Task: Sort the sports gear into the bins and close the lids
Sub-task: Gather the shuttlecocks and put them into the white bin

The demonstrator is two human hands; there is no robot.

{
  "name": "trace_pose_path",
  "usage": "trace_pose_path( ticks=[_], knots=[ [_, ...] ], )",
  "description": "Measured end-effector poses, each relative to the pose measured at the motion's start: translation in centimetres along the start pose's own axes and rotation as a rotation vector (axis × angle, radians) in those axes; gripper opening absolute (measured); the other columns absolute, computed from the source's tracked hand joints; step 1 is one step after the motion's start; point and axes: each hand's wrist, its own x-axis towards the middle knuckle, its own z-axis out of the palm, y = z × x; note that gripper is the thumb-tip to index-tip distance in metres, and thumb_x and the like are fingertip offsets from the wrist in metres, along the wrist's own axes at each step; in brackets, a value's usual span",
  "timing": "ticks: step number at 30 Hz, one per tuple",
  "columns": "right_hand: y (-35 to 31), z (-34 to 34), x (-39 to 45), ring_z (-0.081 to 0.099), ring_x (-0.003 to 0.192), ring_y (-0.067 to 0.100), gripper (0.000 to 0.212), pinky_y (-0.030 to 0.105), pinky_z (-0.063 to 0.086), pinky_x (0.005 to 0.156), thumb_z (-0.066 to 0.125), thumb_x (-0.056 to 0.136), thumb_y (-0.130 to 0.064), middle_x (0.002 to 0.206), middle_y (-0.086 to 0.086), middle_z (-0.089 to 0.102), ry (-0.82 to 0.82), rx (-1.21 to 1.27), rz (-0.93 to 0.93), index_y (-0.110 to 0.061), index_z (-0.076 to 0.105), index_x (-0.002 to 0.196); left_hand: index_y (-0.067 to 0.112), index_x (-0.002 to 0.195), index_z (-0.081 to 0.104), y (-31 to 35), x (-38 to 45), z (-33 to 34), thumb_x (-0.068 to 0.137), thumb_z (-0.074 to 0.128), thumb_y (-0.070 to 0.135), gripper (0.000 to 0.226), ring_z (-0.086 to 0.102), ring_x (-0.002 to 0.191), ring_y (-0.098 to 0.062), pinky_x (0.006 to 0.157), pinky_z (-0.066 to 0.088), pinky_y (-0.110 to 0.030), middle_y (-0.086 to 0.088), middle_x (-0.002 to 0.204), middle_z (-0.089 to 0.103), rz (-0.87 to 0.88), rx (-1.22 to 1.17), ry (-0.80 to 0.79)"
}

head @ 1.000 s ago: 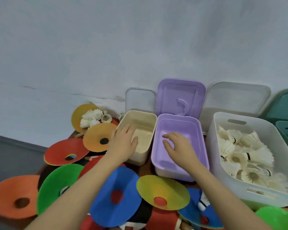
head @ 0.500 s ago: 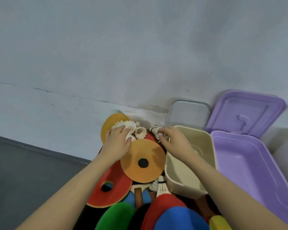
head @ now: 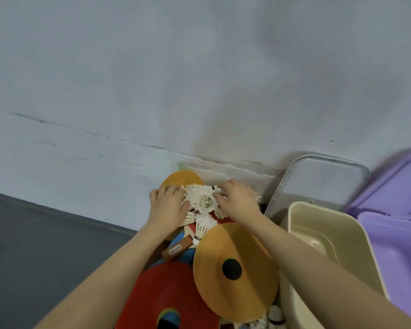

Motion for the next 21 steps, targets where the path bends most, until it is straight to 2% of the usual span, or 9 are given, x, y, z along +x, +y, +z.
trace_pose_path(
  ticks=[4, 7, 9, 11, 13, 15, 21],
  knots=[
    [0.1, 1.8, 1.0, 0.046, 0.11, 0.022, 0.022, 0.033, 0.029, 0.092, 0.05, 0.092, -0.028, 0.113, 0.001, 0.056, 0.06, -0.013, 0.076, -0.016, 0.063, 0.106, 0.017, 0.102, 0.069, -0.4, 0.8, 1.3, 0.091, 0.055, 0.025, 0.02, 0.046, 0.113, -0.025, 0.087, 0.015, -0.032, 0.001, 0.112, 0.063, 0.013, -0.057, 0.083],
    [0.3, 2.3, 0.8, 0.048, 0.103, 0.019, 0.013, 0.029, 0.024, 0.085, 0.051, 0.091, -0.019, 0.102, -0.002, 0.059, 0.119, 0.1, 0.124, -0.016, 0.063, 0.092, 0.018, 0.088, 0.071, -0.2, 1.0, 1.6, 0.089, 0.06, 0.02, 0.012, 0.051, 0.104, -0.021, 0.081, 0.013, -0.026, 0.006, 0.1, 0.066, 0.0, -0.149, 0.125],
    [0.4, 2.1, 0.3, 0.053, 0.093, 0.017, 0.009, 0.031, 0.031, 0.088, 0.053, 0.09, -0.017, 0.092, -0.005, 0.06, 0.186, 0.253, 0.157, -0.018, 0.061, 0.087, 0.019, 0.083, 0.07, -0.1, 0.9, 1.4, 0.087, 0.063, 0.017, 0.009, 0.054, 0.1, -0.019, 0.079, 0.012, -0.023, 0.008, 0.095, 0.067, -0.005, -0.215, 0.176],
    [0.3, 1.1, -0.4, 0.056, 0.082, 0.013, 0.008, 0.039, 0.045, 0.085, 0.053, 0.089, -0.017, 0.084, -0.007, 0.061, 0.248, 0.38, 0.159, -0.019, 0.059, 0.085, 0.019, 0.081, 0.07, 0.1, 0.6, 0.8, 0.085, 0.066, 0.015, 0.007, 0.055, 0.097, -0.016, 0.078, 0.013, -0.022, 0.008, 0.093, 0.066, 0.006, -0.282, 0.231],
    [0.1, -0.4, -1.4, 0.057, 0.078, 0.011, 0.008, 0.039, 0.051, 0.077, 0.053, 0.091, -0.016, 0.081, -0.006, 0.061, 0.289, 0.437, 0.143, -0.017, 0.06, 0.087, 0.018, 0.082, 0.07, 0.6, 0.3, -0.2, 0.084, 0.067, 0.014, 0.006, 0.054, 0.096, -0.014, 0.079, 0.015, -0.022, 0.008, 0.093, 0.066, 0.038, -0.335, 0.284],
    [-0.1, -2.0, -2.5, 0.057, 0.078, 0.01, 0.008, 0.037, 0.052, 0.074, 0.053, 0.091, -0.015, 0.082, -0.006, 0.061, 0.322, 0.463, 0.119, -0.015, 0.061, 0.089, 0.017, 0.083, 0.071, 1.3, -0.2, -1.6, 0.084, 0.066, 0.017, 0.005, 0.052, 0.096, -0.011, 0.08, 0.016, -0.022, 0.005, 0.094, 0.067, 0.087, -0.365, 0.334],
    [0.7, -6.2, -7.8, 0.056, 0.077, 0.006, 0.008, 0.029, 0.048, 0.07, 0.055, 0.092, -0.016, 0.081, -0.01, 0.061, 0.429, 0.491, 0.041, -0.017, 0.062, 0.089, 0.016, 0.087, 0.073, 5.3, -2.0, -5.8, 0.085, 0.053, 0.034, 0.027, 0.05, 0.097, -0.009, 0.087, 0.021, -0.02, 0.002, 0.096, 0.067, 0.253, -0.373, 0.446]
  ],
)
